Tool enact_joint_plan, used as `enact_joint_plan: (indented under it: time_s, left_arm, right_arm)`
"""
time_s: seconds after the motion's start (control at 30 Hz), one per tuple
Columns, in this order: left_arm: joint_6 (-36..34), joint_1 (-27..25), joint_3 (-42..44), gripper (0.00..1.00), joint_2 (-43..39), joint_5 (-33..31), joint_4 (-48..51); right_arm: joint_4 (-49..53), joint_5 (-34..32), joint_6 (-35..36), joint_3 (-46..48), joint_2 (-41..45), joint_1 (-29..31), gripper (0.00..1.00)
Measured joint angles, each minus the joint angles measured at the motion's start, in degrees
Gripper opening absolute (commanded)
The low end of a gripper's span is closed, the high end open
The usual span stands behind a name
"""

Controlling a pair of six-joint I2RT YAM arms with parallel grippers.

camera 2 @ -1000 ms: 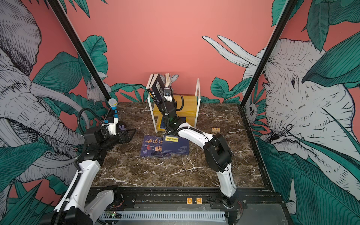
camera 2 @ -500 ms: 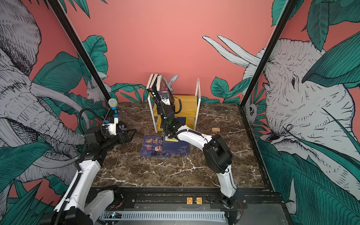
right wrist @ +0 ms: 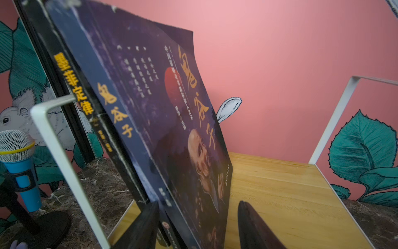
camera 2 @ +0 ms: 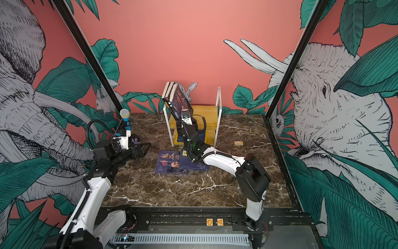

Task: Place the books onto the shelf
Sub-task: 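Lower the purple book onto the upper shelf against the dark books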

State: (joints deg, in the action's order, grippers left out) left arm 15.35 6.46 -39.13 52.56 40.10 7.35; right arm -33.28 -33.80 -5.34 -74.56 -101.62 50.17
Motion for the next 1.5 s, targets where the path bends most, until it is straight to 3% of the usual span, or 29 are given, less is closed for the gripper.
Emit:
enact_joint_plan:
  time_s: [0.17, 0.6, 0.87, 1.5]
  left_arm:
    - [0.0, 0.0, 0.0, 0.99, 0.07, 0.0, 0.0]
    - [0.0, 0.02, 0.0, 0.99, 0.35, 0.02, 0.02]
    - [0.0, 0.02, 0.0, 0.99, 0.35, 0.17, 0.02]
    - [-0.37, 0.13, 0.0, 0.99, 0.37, 0.39, 0.02]
  right_arm:
    - [-0.22, -0.48, 1.29, 7.45, 5.57, 0.26, 0.56]
    - [5.38, -1.44, 1.01, 8.31, 5.84, -3.76, 0.42]
    - [9.77, 4.46, 2.6, 4.74, 0.59, -4.44, 0.38]
    - [13.0, 7.15, 4.28, -2.99, -3.69, -6.19, 0.3]
